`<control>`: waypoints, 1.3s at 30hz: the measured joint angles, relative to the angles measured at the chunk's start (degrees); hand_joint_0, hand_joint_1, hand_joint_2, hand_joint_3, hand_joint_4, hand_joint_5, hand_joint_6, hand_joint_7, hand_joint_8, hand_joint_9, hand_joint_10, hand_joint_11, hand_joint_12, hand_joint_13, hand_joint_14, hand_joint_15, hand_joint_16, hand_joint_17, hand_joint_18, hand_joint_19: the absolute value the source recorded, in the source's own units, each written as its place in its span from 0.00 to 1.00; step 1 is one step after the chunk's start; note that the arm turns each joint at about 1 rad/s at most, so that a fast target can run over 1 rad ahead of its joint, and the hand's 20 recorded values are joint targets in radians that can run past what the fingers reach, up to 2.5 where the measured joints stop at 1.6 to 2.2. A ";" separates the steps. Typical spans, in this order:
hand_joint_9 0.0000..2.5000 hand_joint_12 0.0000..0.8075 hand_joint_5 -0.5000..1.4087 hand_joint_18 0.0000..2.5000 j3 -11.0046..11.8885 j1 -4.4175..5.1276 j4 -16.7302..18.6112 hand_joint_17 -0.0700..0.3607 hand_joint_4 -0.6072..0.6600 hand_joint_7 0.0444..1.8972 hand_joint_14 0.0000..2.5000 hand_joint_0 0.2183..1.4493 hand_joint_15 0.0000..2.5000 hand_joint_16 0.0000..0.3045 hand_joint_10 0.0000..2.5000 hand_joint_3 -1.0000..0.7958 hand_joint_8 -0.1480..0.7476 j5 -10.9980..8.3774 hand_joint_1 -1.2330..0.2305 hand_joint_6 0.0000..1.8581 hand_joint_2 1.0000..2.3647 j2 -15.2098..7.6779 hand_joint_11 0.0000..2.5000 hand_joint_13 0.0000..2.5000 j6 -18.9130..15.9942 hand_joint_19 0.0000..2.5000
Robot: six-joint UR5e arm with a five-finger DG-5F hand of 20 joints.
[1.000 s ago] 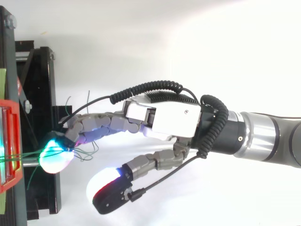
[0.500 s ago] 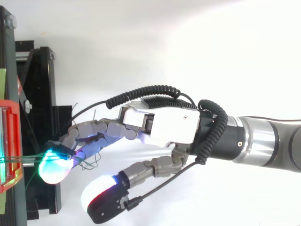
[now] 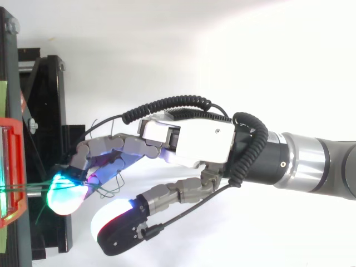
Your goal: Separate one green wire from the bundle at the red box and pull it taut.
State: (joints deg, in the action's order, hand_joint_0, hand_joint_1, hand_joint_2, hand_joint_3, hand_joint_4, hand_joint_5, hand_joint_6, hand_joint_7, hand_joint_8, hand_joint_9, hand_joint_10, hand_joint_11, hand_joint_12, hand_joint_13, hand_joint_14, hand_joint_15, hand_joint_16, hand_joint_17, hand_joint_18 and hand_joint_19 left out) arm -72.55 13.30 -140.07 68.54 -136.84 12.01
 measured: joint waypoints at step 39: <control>0.29 0.39 0.20 0.20 0.05 -0.98 -5.37 0.37 0.68 0.60 0.00 0.32 0.07 0.13 0.00 0.32 0.47 -0.17 0.49 0.27 0.01 -0.01 0.08 0.23 -0.96 0.15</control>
State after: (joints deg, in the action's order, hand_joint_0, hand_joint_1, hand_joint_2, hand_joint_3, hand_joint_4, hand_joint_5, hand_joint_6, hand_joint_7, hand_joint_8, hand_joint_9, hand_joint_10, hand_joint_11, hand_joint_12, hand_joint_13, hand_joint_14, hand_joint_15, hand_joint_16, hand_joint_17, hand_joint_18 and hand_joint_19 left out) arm -72.51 12.32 -145.44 68.37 -136.86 11.04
